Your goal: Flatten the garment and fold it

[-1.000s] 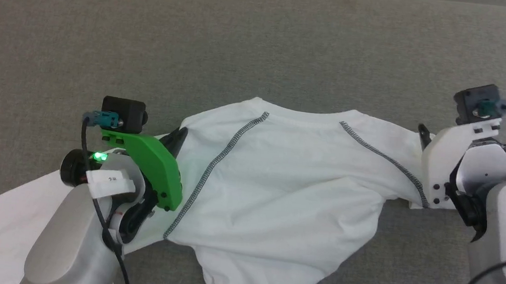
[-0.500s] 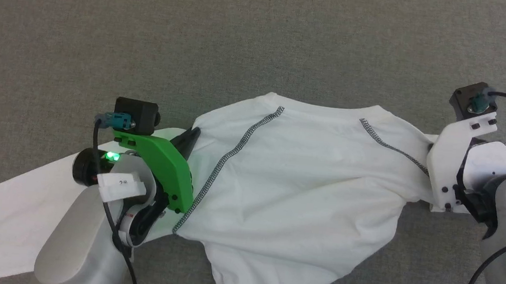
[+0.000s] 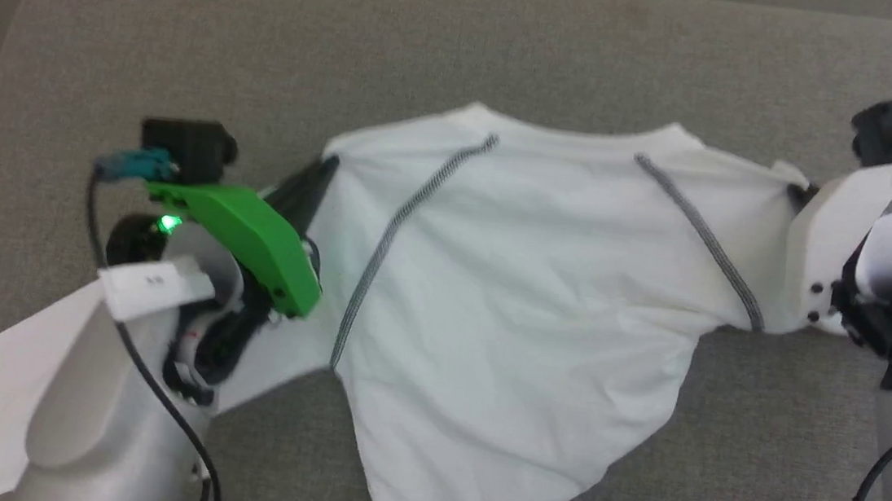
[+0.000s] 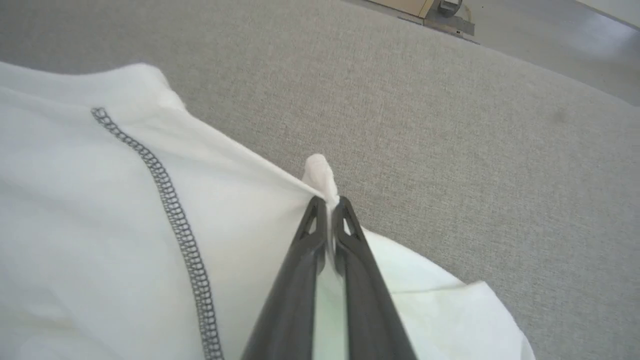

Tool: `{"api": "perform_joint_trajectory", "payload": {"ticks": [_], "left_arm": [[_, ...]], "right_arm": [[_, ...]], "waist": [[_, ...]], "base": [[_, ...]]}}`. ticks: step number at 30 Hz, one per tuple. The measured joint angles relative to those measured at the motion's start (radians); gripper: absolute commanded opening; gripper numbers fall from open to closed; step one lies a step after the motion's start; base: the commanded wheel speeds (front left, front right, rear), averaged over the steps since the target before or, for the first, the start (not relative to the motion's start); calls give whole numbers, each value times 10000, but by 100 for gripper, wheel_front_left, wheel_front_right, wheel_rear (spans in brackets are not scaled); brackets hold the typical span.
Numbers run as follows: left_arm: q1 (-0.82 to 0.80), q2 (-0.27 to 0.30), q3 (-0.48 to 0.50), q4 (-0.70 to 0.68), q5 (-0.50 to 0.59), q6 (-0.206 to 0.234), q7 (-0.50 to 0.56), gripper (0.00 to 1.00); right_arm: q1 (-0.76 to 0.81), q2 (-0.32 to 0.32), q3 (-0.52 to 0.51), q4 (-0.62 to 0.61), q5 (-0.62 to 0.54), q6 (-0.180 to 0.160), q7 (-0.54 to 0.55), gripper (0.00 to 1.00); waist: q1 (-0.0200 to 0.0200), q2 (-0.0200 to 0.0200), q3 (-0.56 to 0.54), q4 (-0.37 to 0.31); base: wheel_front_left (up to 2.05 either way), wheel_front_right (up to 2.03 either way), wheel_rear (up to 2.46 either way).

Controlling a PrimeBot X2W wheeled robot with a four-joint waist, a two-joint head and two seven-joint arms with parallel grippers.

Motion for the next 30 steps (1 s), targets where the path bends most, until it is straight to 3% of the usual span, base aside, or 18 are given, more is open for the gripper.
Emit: {"api": "perform_joint_trajectory", "payload": {"ticks": [10, 18, 30], "left_arm": [[-2875, 951, 493, 104, -125, -157, 857, 0], [-6012, 1313, 558, 1845, 585, -221, 802, 0], [-10422, 1569, 564, 4328, 1837, -25, -1252, 0]], "right_arm": [[-2583, 142, -359, -629, 1350, 0, 585, 0], [-5330, 846, -646, 619, 1221, 0, 623, 0], [-9523, 1894, -2243, 3204, -989, 8, -2558, 0]], "waist": [[0, 0, -661, -147], [0, 0, -279, -158], [1, -1, 962, -374]], "base": [[0, 0, 0], [0, 0, 0], [0, 0, 0]]}}
